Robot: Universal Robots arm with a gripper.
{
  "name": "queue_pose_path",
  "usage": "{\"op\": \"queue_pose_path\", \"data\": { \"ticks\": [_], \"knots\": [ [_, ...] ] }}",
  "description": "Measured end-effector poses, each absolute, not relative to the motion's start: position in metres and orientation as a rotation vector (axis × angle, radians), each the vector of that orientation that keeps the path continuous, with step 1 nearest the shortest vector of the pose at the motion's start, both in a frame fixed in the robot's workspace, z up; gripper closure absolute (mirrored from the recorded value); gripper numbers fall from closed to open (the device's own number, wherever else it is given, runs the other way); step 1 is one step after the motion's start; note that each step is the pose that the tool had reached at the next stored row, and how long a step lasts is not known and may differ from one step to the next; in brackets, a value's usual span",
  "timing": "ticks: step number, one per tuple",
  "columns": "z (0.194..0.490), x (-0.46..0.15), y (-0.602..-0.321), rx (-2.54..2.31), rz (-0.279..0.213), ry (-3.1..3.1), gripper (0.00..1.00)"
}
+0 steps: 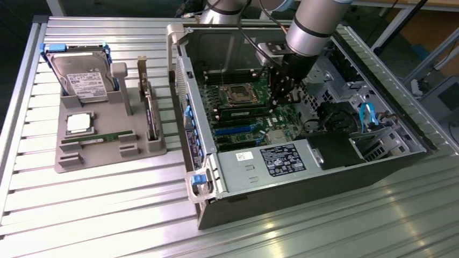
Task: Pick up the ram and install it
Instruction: 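Press down the ram until it locks into place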
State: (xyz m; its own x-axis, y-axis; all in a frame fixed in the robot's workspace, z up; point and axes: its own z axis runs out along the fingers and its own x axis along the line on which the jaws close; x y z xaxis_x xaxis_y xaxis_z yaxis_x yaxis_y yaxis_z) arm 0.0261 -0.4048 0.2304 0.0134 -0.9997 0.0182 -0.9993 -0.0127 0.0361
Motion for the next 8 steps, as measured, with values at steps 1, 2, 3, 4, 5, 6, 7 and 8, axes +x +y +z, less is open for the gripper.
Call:
{"op": "queue_pose_path", "data": {
  "ticks": [1, 2, 3, 4, 5, 6, 7, 8],
  "knots": [
    [0.23, 0.026, -0.405, 2.209, -0.019, -2.18, 0.9],
    [0.231, 0.026, -0.405, 2.209, -0.02, -2.18, 0.9],
    [0.232, 0.026, -0.405, 2.209, -0.019, -2.18, 0.9],
    [0.234, 0.026, -0.405, 2.208, -0.019, -2.18, 0.9],
    [0.235, 0.026, -0.405, 2.208, -0.019, -2.18, 0.9],
    [0.238, 0.026, -0.405, 2.208, -0.019, -2.18, 0.9],
    [0.24, 0.026, -0.405, 2.208, -0.019, -2.18, 0.9],
    [0.241, 0.026, -0.405, 2.208, -0.019, -2.18, 0.9]
  ]
}}
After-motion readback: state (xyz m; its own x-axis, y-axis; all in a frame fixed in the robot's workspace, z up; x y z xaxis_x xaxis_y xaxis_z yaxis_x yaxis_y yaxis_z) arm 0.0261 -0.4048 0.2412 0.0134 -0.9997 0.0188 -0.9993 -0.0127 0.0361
